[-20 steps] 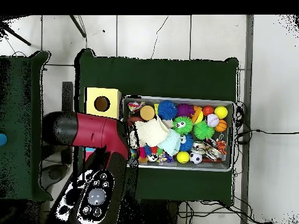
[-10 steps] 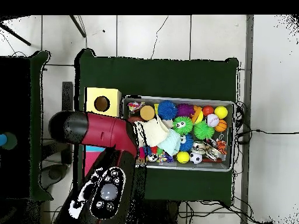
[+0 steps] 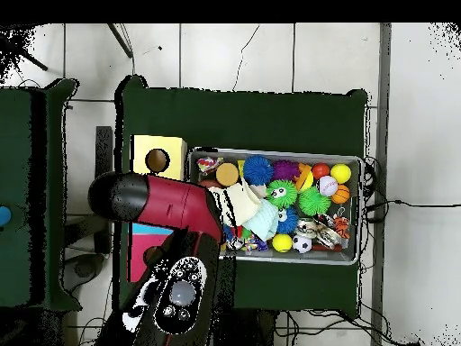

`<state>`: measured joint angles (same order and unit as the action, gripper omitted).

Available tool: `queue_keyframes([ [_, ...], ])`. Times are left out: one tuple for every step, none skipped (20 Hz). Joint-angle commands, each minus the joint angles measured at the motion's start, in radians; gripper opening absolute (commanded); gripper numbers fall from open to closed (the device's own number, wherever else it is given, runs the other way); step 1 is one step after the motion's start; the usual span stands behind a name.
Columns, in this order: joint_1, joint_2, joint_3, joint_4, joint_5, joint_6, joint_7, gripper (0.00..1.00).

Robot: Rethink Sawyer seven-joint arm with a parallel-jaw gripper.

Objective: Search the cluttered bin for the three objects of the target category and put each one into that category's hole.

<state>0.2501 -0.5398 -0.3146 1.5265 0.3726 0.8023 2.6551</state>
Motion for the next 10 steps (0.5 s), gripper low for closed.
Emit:
queue_keyframes([
  [-0.032,0.015,0.098,0.076,-0.032,-0.082,0.021,0.0],
  [-0.028,0.016,0.092,0.069,-0.039,-0.078,0.022,0.0],
  [-0.027,0.017,0.089,0.063,-0.044,-0.08,0.023,0.0],
  [-0.027,0.017,0.088,0.061,-0.046,-0.082,0.022,0.0],
  [-0.026,0.018,0.088,0.06,-0.045,-0.081,0.025,0.0],
  [-0.025,0.018,0.088,0.06,-0.044,-0.081,0.027,0.0],
  [-0.023,0.018,0.086,0.057,-0.043,-0.075,0.032,0.0],
  [-0.023,0.019,0.085,0.056,-0.043,-0.073,0.032,0.0],
  [-0.023,0.019,0.085,0.055,-0.043,-0.071,0.033,0.0],
  [-0.024,0.019,0.087,0.057,-0.042,-0.073,0.032,0.0],
])
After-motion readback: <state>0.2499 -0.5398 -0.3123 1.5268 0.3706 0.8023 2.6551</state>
